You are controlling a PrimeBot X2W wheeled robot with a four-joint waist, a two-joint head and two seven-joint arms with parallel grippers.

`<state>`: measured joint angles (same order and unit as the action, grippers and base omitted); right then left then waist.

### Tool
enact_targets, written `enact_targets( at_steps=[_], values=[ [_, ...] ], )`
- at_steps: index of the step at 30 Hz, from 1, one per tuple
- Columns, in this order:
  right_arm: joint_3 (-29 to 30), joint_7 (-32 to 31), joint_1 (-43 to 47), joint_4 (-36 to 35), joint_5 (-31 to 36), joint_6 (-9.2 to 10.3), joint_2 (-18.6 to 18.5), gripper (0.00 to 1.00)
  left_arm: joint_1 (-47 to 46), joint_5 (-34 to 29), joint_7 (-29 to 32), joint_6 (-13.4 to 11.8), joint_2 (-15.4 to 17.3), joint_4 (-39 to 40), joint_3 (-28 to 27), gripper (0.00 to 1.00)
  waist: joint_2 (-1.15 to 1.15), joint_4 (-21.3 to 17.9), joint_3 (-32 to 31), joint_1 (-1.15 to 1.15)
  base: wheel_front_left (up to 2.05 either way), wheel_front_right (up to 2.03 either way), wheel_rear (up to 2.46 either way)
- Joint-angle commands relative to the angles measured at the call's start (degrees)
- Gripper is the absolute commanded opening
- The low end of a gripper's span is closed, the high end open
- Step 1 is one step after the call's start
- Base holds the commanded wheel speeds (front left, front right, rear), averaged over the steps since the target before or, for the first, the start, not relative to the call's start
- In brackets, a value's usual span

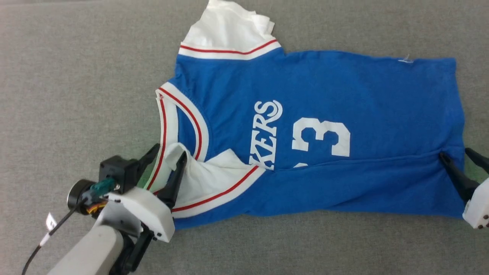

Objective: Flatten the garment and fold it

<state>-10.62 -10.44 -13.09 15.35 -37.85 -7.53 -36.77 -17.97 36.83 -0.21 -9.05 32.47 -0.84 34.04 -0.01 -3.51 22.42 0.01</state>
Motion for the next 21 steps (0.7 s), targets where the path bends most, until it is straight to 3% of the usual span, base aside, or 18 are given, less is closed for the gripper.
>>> enact_targets(
  at_steps=[1,7,11,17,21],
  values=[
    [0.8,0.7,1.4,-0.6,-0.4,0.04,0.7,1.0,1.7,0.5,-1.3,-0.8,-0.1,0.6,-0.6,1.0,0.01,0.0,-2.3,-0.01,0.0,0.0,0.0],
    [8.8,4.4,6.8,-5.9,2.4,0.04,3.5,1.0,8.3,0.3,-7.1,-5.4,0.8,5.6,-3.7,1.0,0.01,0.3,-7.0,-0.01,0.0,0.0,0.0],
    [15.9,6.4,12.4,-11.1,7.2,0.04,8.7,1.0,13.0,-1.4,-12.4,-9.4,0.0,9.6,-5.8,1.0,0.01,1.2,-9.7,-0.01,0.0,0.0,0.0],
    [23.0,8.9,21.1,-19.5,18.0,0.04,20.1,1.0,21.9,-4.8,-14.7,-14.9,-6.3,15.1,-9.8,1.0,0.01,1.9,-12.4,-0.01,0.0,0.0,0.0],
    [23.9,8.2,24.8,-22.7,21.3,0.04,25.6,1.0,26.7,-8.1,-14.8,-15.0,-9.7,15.4,-11.0,1.0,0.01,2.3,-13.3,-0.01,0.0,0.0,0.0]
  ],
)
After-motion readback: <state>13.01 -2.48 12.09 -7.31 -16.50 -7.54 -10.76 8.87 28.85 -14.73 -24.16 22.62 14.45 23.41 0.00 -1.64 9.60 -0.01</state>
